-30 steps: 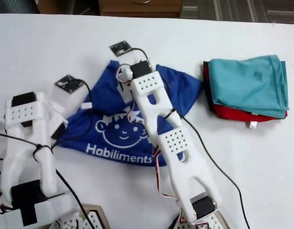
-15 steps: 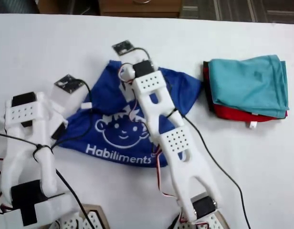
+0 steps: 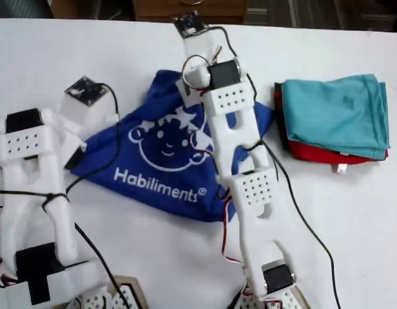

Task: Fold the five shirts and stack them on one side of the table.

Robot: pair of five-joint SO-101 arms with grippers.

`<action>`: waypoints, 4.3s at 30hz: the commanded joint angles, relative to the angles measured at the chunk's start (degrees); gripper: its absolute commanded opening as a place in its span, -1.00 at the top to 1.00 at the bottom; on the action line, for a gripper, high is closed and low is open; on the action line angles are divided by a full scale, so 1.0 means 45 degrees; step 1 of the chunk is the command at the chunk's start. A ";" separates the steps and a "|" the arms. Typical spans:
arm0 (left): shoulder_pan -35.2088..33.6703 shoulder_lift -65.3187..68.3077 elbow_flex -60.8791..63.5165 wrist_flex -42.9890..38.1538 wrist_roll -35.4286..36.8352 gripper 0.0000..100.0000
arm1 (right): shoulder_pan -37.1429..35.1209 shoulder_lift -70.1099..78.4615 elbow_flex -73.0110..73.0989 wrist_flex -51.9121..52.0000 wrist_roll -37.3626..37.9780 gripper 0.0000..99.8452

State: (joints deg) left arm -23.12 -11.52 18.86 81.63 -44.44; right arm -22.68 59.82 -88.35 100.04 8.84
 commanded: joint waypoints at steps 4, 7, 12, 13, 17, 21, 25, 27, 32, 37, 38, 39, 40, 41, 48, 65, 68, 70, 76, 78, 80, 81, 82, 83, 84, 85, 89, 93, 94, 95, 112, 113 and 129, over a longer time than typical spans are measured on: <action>0.0176 -0.0039 -0.0225 0.0176 0.0156 0.95 | -0.0225 -0.0127 0.1250 0.0186 0.0000 0.82; 0.0176 -0.0039 0.0068 0.0098 0.0156 0.95 | -0.0381 0.0537 0.0918 -0.0088 0.0020 0.87; 0.0176 -0.0039 0.0303 0.0098 0.0156 0.95 | -0.0654 0.1455 0.0567 -0.0518 0.0020 0.80; 0.0156 -0.0039 0.0303 0.0098 0.0156 0.95 | -0.0752 0.1592 0.0567 -0.0518 0.0000 0.76; 0.0156 -0.0039 0.0303 0.0098 0.0156 0.95 | -0.1221 0.1924 0.0586 -0.0459 0.0000 0.67; 0.0156 -0.0039 0.0283 0.0098 0.0156 0.95 | -0.1455 0.2139 0.0586 -0.0518 0.0059 0.69; 0.0156 -0.0039 0.0264 0.0098 0.0156 0.95 | -0.1436 0.2432 0.0586 -0.0518 0.0098 0.71; 0.0156 -0.0039 0.0283 0.0098 0.0156 0.95 | -0.1397 0.2491 0.0567 -0.0518 0.0098 0.83; 0.0156 -0.0039 0.0283 0.0078 0.0156 0.95 | -0.1397 0.2413 0.0293 -0.0537 0.0098 0.96; 0.0156 -0.0039 0.0283 0.0078 0.0156 0.95 | -0.1104 0.2393 -0.1309 -0.0303 0.0098 0.96; 0.0156 -0.0039 0.0283 0.0078 0.0156 0.95 | -0.1006 0.2393 -0.1641 -0.0166 0.0098 0.96; 0.0156 -0.0039 0.0264 0.0078 0.0156 0.95 | -0.0947 0.2295 -0.1739 -0.0068 0.0117 0.96; 0.0156 -0.0039 0.0244 0.0078 0.0156 0.95 | -0.0850 0.2042 -0.1602 0.0029 0.0117 0.96; 0.0156 -0.0059 0.0205 0.0078 0.0156 0.95 | -0.0733 0.1788 -0.1563 0.0166 0.0117 0.96; 0.0156 -0.0137 -0.0791 0.0430 0.0293 0.95 | 0.0225 -0.1436 -0.1250 0.0264 0.0117 0.96; 0.0645 -0.0137 -0.5167 0.4611 0.0840 0.79 | 0.1788 -1.2611 0.9045 0.0264 0.0293 0.96; 0.1231 -0.0117 -0.3878 0.4571 0.0781 0.57 | 0.2803 -1.4154 1.1565 0.0205 0.1094 0.96; 0.1602 -0.0117 -0.2862 0.4278 0.0781 0.47 | 0.3468 -1.4974 1.2972 0.0127 0.1446 0.96; 0.1758 -0.0137 -0.0733 0.3048 0.0430 0.48 | 0.5070 -1.6811 1.7133 -0.1123 0.2051 0.96; 0.1817 -0.0137 -0.0440 0.3380 -0.0508 0.48 | 0.5265 -1.7358 1.8442 -0.1807 0.2286 0.96; 0.1817 -0.0156 -0.0381 0.4005 -0.1387 0.48 | 0.5284 -1.7924 1.9634 -0.2452 0.2364 0.96; 0.1817 -0.0156 -0.0381 0.4200 -0.1797 0.48 | 0.5284 -1.8217 2.0122 -0.2725 0.2364 0.96; 0.1817 -0.0156 -0.0381 0.4259 -0.2129 0.48 | 0.5265 -1.8471 2.0571 -0.2960 0.2364 0.96; 0.1817 -0.0156 -0.0381 0.4142 -0.2364 0.48 | 0.5265 -1.8706 2.0943 -0.3155 0.2364 0.96; 0.1836 -0.0156 -0.0342 0.3868 -0.2403 0.48 | 0.5245 -1.8901 2.1275 -0.3331 0.2364 0.96; 0.1875 -0.0117 -0.0322 0.3399 -0.2422 0.48 | 0.5245 -1.9038 2.1568 -0.3487 0.2364 0.96; 0.2188 -0.0059 -0.0303 0.1621 -0.1368 0.47 | 0.5284 -1.9253 2.2193 -0.3741 0.2364 0.96; 0.3497 -0.0059 0.0010 0.1407 0.0586 0.47 | 0.5284 -1.9272 2.2232 -0.3741 0.2364 0.96; 0.3907 -0.0059 0.0244 0.1309 0.0977 0.47 | 0.5265 -1.9292 2.2232 -0.3741 0.2364 0.96; 0.4317 -0.0059 0.0498 0.1114 0.1309 0.47 | 0.5245 -1.9311 2.2232 -0.3741 0.2364 0.96; 0.5079 0.0000 0.3643 -0.4415 0.2168 0.47 | 0.5206 -1.9311 2.2232 -0.3643 0.2364 0.96; 0.5079 0.0000 0.3780 -0.4611 0.2188 0.48 | 0.5206 -1.9311 2.2232 -0.3643 0.2364 0.96; 0.4571 0.0000 0.4952 -0.5724 0.2208 0.73 | 0.5206 -1.9272 2.2252 -0.3468 0.2305 0.96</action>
State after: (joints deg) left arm -2.29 -11.34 41.27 56.57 -35.12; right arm 0.35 -24.31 12.04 84.13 18.95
